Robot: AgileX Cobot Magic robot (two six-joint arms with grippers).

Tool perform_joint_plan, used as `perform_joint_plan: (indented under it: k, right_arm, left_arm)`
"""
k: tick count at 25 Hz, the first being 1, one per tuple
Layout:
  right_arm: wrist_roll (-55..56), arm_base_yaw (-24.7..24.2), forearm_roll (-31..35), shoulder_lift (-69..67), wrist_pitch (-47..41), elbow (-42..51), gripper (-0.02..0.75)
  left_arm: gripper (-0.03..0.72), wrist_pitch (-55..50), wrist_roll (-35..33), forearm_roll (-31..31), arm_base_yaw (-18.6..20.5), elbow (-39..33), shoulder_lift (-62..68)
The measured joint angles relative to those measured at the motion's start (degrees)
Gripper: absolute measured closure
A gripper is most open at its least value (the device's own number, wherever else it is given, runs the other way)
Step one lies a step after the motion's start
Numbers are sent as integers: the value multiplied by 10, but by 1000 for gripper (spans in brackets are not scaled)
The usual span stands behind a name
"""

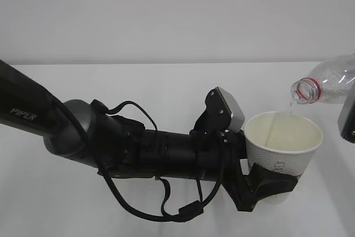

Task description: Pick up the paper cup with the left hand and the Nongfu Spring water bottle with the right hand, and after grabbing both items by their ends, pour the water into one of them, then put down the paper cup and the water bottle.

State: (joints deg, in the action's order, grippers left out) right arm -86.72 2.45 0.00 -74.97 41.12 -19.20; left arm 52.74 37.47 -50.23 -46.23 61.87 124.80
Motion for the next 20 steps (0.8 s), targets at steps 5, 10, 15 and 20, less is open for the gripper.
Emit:
perform_joint_plan:
  k: [5,10,15,20]
  right_arm:
    - [-1,0,0,0,1,0,276]
    - [-1,0,0,0,1,0,276]
    - [-1,0,0,0,1,0,276]
    - [-2,0,0,0,1,0,276]
  left_arm:
    - [160,0,0,0,0,0,0]
    - [160,-1,0,0,0,0,0]
    - [160,-1,0,0,0,0,0]
    - [160,-2,0,0,0,0,0]
